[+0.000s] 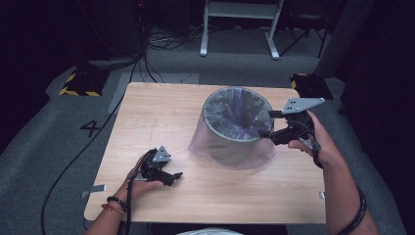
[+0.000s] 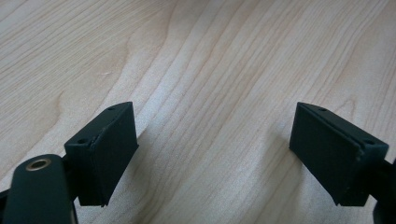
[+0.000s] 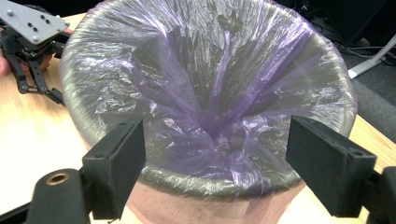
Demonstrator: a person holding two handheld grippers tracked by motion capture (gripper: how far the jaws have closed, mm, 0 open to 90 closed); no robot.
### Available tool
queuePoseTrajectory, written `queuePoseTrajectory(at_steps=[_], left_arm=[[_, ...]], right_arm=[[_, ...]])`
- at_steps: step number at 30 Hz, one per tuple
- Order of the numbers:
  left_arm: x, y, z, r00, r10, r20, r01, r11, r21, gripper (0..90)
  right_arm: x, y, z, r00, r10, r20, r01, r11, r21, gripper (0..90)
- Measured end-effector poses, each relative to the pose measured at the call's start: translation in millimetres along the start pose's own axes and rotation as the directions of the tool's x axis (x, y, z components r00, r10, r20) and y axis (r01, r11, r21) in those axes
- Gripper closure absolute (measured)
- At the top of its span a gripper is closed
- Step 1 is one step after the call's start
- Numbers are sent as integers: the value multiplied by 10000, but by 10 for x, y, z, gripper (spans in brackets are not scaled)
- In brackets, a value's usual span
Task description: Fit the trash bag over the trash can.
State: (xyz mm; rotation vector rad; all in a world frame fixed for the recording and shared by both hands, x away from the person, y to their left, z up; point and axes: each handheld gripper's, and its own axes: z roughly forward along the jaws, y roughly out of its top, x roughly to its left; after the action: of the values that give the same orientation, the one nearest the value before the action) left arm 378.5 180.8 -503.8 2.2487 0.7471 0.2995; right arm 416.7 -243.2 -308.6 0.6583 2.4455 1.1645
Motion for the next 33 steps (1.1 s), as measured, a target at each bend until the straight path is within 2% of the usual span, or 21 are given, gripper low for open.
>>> queuePoseTrajectory(at_steps=[3, 8, 13, 16, 20, 25, 33], left_arm=[[0, 0, 0, 10000, -3, 2, 3, 10000, -1, 148], [0, 0, 0, 10000, -1, 0, 1, 10000, -6, 148], [0, 0, 0, 10000, 0, 5, 0, 10000, -3, 148], [0, 0, 0, 10000, 0, 4, 0, 10000, -1, 148], [0, 0, 0, 10000, 4, 0, -4, 10000, 0, 148], [-1, 0, 0, 10000, -1, 1, 1, 10000, 0, 148], [0, 0, 0, 10000, -1, 2, 1, 10000, -1, 148]], right_arm=[[11, -5, -36, 9999, -67, 153, 69, 9999, -117, 195], [34, -17, -101, 9998, -151, 113, 153, 9997, -210, 191], [41, -89, -170, 9995, -131, 280, 141, 9992, -375, 190], [49, -134, -210, 9975, -224, 677, 266, 9977, -626, 189], [69, -205, -266, 9949, -374, 940, 450, 9958, -799, 183], [79, -320, -292, 9948, -295, 974, 369, 9965, -746, 180], [77, -504, -235, 9938, -261, 1078, 303, 9988, -372, 179]])
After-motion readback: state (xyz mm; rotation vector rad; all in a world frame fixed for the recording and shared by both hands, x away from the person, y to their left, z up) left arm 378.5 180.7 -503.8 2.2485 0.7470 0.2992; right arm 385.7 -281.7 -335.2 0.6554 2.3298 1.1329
